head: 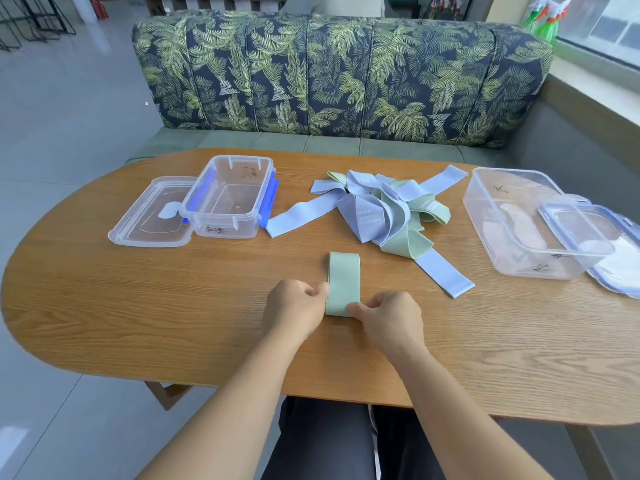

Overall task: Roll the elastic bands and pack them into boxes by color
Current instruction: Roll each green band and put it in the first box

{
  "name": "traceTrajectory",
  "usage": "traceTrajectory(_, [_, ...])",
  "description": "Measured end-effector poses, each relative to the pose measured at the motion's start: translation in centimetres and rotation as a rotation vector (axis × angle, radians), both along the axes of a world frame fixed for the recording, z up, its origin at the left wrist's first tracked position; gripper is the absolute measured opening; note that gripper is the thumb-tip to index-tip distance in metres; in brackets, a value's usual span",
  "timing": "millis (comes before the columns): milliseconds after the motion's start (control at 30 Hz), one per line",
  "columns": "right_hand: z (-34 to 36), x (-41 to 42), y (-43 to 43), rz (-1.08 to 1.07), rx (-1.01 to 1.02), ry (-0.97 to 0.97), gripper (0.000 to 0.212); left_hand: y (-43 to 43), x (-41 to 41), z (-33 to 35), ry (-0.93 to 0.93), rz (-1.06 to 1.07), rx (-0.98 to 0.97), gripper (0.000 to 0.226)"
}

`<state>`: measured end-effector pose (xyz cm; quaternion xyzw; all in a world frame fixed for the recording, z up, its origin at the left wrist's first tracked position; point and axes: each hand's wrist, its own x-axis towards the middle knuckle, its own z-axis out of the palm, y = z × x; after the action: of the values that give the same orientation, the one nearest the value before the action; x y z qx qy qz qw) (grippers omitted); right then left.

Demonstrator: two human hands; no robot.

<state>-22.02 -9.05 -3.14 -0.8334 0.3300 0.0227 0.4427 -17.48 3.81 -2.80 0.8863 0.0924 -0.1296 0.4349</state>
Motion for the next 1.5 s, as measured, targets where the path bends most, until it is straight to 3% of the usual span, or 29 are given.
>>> traceTrajectory(233, [0.2, 0.4, -0.3, 0.016, 0.015, -0.017, 0.023, 0.1, 0.3, -0.2, 0.040, -0.001, -0.088, 0.007])
traceTrajectory(667, [-0.5, -0.1, -0.4, 0.029, 0.070, -0.090, 0.026, 0.5, 0.3, -0.4, -0.026, -0.122, -0.038, 0.008])
traceTrajectory(933, [0.0, 1.5, -0.7, 0.020, 0.040, 0.032, 0.028, 0.0, 2.3, -0.3, 0.040, -0.126, 0.013, 0.021])
traceTrajectory(1167, [0.5, 2.7, -1.2, 0.023, 0.025, 0.076, 0.035, -0.6, 3.4, -0.3, -0.016, -0.149, 0.140, 0.029])
traceTrajectory(1367, [0.3, 3.3, -1.5, 0.031, 0.010, 0.104, 0.037, -0.7, 1.9, -1.0, -0.086, -0.062, 0.019, 0.020])
traceTrajectory(1500, [0.1, 3.7, -2.0, 0.055, 0.006, 0.124, 0.044, -1.1, 1.3, -1.2, -0.109, -0.099, 0.052, 0.024])
